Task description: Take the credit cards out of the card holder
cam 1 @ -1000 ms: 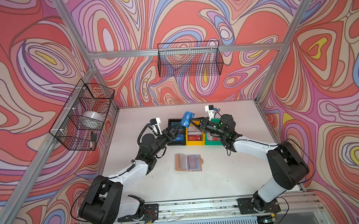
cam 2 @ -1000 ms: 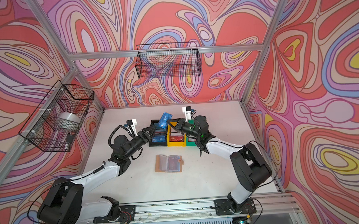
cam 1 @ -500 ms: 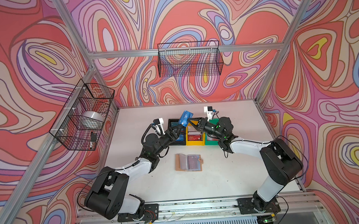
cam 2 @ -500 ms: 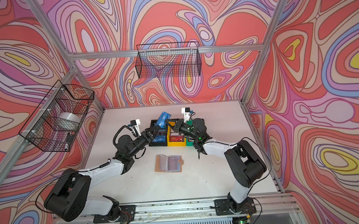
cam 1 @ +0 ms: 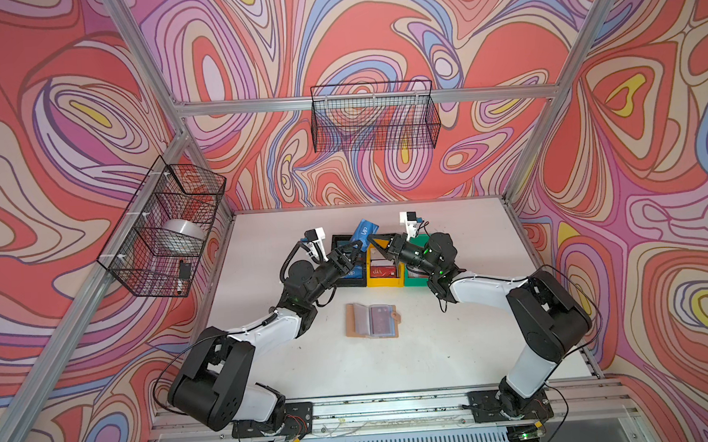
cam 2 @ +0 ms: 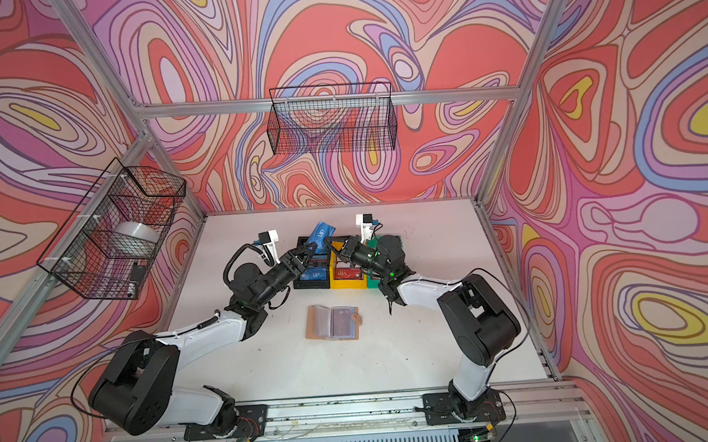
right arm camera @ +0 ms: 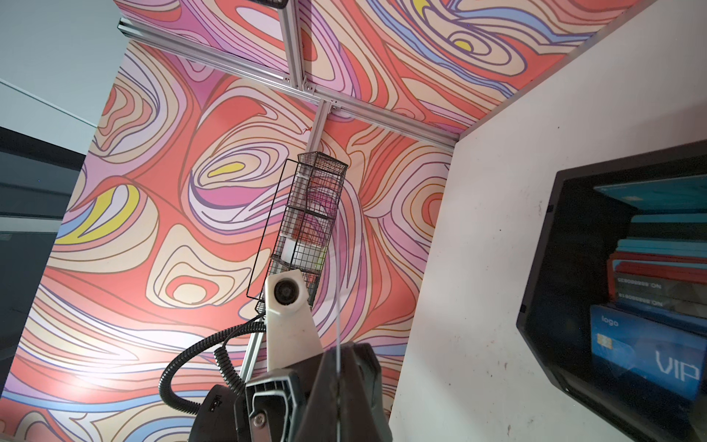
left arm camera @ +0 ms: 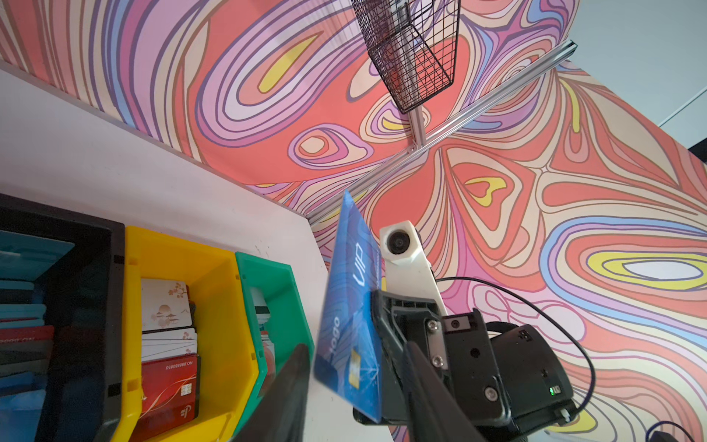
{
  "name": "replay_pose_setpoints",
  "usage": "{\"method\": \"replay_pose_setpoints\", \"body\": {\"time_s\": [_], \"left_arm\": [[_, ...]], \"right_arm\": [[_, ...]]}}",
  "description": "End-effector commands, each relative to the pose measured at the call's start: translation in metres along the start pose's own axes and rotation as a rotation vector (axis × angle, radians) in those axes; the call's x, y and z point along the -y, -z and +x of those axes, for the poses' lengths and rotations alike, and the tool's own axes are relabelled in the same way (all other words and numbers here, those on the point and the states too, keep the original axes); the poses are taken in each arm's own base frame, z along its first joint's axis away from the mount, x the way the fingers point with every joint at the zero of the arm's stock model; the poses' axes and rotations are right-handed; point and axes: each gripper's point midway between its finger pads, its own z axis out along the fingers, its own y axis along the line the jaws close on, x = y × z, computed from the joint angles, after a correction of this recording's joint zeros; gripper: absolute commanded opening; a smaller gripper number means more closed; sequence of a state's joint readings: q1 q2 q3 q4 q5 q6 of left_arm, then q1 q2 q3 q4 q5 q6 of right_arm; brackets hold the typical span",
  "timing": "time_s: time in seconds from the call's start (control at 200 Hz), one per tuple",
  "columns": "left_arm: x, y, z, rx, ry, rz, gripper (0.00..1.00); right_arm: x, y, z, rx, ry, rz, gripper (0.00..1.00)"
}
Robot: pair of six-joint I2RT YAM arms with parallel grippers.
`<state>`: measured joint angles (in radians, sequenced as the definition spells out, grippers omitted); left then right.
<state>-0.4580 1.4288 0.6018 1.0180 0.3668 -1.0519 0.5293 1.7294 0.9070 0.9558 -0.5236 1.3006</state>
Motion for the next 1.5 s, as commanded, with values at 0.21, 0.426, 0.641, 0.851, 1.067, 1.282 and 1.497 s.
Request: {"method": "replay_pose_setpoints", "body": {"time_s": [0.21, 0.426, 0.641, 0.851, 1.067, 1.282, 1.497], "left_arm": [[0.022, -0.007, -0.007, 0.009, -0.033, 0.053, 0.30], [0.024, -0.007, -0.006, 0.008, -0.034, 0.062, 0.20], [0.025, -0.009, -0.005, 0.001, -0.032, 0.068, 0.17], [0.023, -0.011, -0.006, 0.007, -0.021, 0.071, 0.00], [0.023, -0.011, -0.007, 0.003, -0.021, 0.058, 0.00], [0.027, -0.009, -0.006, -0.023, -0.024, 0.047, 0.00], [0.018, 0.004, -0.017, -0.034, 0.044, 0.033, 0.00]], "right_arm": [[-0.015, -0.006, -0.001, 0.008, 0.020, -0.058, 0.00], [-0.014, -0.007, 0.000, 0.005, 0.014, -0.061, 0.00], [-0.014, -0.009, -0.001, 0.005, 0.009, -0.065, 0.00], [-0.018, -0.010, -0.001, -0.001, 0.008, -0.080, 0.00], [-0.012, -0.013, 0.007, -0.050, 0.009, -0.085, 0.11], [0.000, -0.009, 0.013, -0.092, 0.020, -0.035, 0.32], [-0.001, 0.015, 0.013, -0.193, 0.133, 0.075, 0.39]]}}
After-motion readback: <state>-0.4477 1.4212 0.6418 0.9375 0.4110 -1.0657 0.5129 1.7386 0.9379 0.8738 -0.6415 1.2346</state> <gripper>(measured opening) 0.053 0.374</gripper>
